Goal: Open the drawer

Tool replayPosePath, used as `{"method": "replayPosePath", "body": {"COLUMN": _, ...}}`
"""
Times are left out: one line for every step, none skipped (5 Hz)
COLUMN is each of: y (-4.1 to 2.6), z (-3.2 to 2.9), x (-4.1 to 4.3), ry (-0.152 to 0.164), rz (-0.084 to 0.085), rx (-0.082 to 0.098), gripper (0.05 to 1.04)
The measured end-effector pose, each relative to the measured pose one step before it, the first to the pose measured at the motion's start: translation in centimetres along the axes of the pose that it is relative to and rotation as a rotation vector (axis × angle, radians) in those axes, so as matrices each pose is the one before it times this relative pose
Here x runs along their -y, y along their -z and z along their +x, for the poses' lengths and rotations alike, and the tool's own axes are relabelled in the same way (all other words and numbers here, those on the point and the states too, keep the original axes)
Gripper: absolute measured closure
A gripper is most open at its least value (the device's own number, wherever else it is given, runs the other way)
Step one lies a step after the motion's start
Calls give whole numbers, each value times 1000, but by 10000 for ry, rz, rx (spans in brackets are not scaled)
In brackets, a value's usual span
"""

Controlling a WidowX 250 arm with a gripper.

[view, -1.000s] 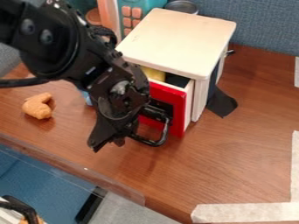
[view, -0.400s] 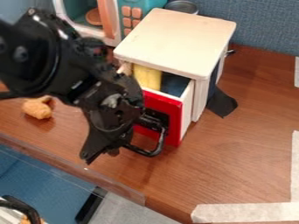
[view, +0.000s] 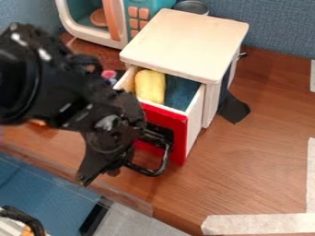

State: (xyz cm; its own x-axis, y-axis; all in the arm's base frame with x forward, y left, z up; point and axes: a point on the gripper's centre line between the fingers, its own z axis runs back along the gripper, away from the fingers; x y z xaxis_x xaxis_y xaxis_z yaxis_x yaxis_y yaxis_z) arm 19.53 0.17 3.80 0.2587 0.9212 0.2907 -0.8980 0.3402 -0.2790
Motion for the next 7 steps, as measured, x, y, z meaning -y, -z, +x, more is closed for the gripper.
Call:
{"method": "replayPosePath", "body": {"y": -327, "z": -280, "x": -693, "ry": 87, "rz": 8, "rx": 0, "gripper": 831}}
{"method": "replayPosePath", "body": {"y": -155, "z": -122, "x": -464, "ry": 32, "rz": 25, "rx": 2, "gripper": 831}}
{"method": "replayPosePath", "body": {"y": -137, "z": -101, "x": -397, "ry": 27, "rz": 6, "rx": 12, "gripper": 831}}
{"method": "replayPosePath", "body": {"y": -30, "z": -123, "x": -293, "ry": -110, "rz": 50, "rx": -1, "gripper": 831}}
{"method": "replayPosePath", "body": {"y": -101, "z": -39, "x": -210, "ry": -52, "rz": 31, "rx": 31, "gripper": 831}}
{"method": "replayPosePath", "body": {"y": -83, "z": 15, "x": -262, "ry": 1, "rz": 9, "rx": 23, "gripper": 831}}
{"method": "replayPosePath", "body": {"y": -112, "z": 8, "x": -228, "ry": -45, "rz": -21, "rx": 2, "gripper": 831}}
